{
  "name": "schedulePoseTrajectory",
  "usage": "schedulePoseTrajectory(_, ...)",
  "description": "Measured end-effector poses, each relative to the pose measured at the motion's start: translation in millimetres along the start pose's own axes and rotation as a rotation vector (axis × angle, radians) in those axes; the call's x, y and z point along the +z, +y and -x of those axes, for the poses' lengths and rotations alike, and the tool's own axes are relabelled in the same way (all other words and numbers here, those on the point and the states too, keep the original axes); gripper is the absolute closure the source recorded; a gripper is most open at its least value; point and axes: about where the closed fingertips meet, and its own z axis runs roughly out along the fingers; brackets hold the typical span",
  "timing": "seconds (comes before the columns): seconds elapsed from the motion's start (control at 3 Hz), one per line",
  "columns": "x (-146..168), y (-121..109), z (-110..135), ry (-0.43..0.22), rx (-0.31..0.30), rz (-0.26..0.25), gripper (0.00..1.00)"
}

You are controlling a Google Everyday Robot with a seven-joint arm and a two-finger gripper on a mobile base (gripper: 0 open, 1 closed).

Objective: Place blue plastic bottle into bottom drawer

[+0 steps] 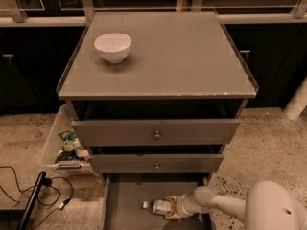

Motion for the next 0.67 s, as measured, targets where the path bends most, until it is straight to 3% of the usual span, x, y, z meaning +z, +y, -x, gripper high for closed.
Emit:
schedulePoseTrajectory(0.33, -1.6, -0.3, 1.5, 0.001, -0.001, 0.000, 0.87)
schedulePoseTrajectory(0.67, -1.6, -0.3, 1.5, 0.001, -0.001, 0.001, 0.63)
